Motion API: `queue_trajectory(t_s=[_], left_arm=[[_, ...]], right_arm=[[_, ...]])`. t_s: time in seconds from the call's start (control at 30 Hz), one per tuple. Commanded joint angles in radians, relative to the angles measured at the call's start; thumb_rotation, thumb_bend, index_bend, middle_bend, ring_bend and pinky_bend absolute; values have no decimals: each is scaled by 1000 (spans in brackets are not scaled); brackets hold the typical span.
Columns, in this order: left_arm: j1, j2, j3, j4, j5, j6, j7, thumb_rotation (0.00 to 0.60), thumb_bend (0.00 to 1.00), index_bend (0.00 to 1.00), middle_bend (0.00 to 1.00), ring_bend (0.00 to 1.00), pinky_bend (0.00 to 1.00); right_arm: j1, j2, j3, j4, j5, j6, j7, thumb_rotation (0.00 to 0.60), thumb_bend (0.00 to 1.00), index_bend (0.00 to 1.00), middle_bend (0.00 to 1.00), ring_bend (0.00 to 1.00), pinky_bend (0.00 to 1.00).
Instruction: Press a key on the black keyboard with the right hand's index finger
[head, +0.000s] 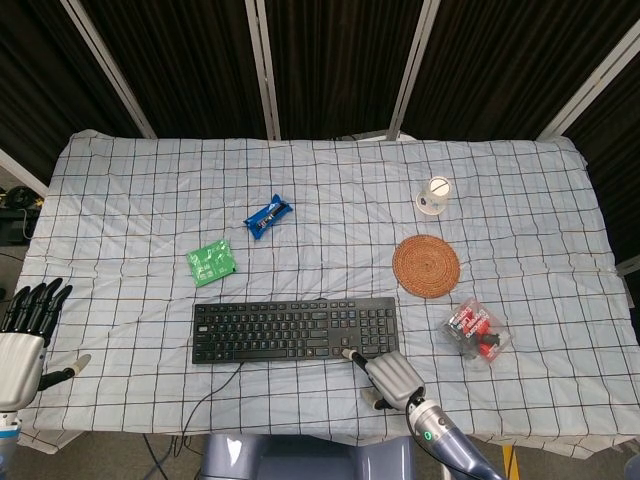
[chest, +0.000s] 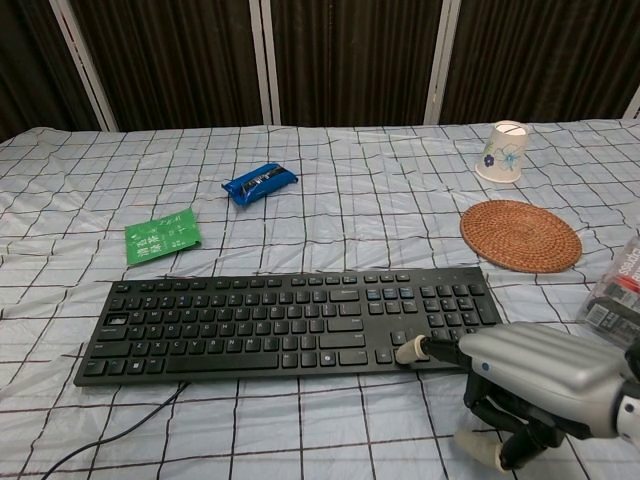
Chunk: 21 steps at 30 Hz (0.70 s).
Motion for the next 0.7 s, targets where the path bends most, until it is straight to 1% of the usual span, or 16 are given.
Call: queue_trajectory(t_s=[0.03,0.23,0.3,0.33,0.4,0.43,0.47,0.5,0.57,0.6,0.63,0.67,0.7], left_arm=[[0,0,0,0,1,0,0,600,43,0,0,0,0],[0,-1,0,0,2,2,-4,600,43,0,0,0,0],[1,0,1,0,4,4,-5,600,44,0,0,0,0],[2,0,1,0,3,4,-6,600,44,0,0,0,0],[2,1,2,-3,2,4,-11,600,44,0,0,0,0],[2,1,2,-3,2,5,-12,600,44,0,0,0,0],[2,1,2,-2,4,5,-12,600,44,0,0,0,0],[2,1,3,-2,4,5,-12,600,43,0,0,0,0],[3,1,4,-3,6,5,-11,600,42,0,0,0,0],[4,-1,5,-4,9,7,-9,600,42,0,0,0,0],[4,-2,6,-4,12,9,-8,600,43,0,0,0,0],[4,-2,7,-4,15,10,-6,600,42,0,0,0,0],[5,-3,8,-2,18,11,-3,600,43,0,0,0,0]], right_arm=[[5,5,7,-12,0,9,-6,600,412,153,878,829,695],[22,43,41,-71,-26,54,-30,600,413,151,877,821,695],[20,77,64,-112,-52,95,-30,600,412,138,850,787,674],[18,98,68,-131,-65,110,-29,600,409,124,814,747,648],[8,139,69,-161,-95,143,-22,600,389,105,719,648,596],[-6,175,63,-183,-126,175,-11,600,371,100,640,569,552],[-16,201,55,-195,-153,196,-1,600,351,97,545,474,479],[-24,218,49,-199,-172,211,6,600,337,95,480,406,418],[-50,268,26,-209,-226,257,25,600,297,84,286,190,242],[-73,307,5,-213,-259,291,45,600,283,74,228,125,200],[-89,332,-9,-215,-279,313,63,600,262,51,144,53,144],[-105,354,-22,-214,-293,333,77,600,242,26,74,11,94],[-121,374,-32,-213,-302,354,89,600,228,13,41,0,65]])
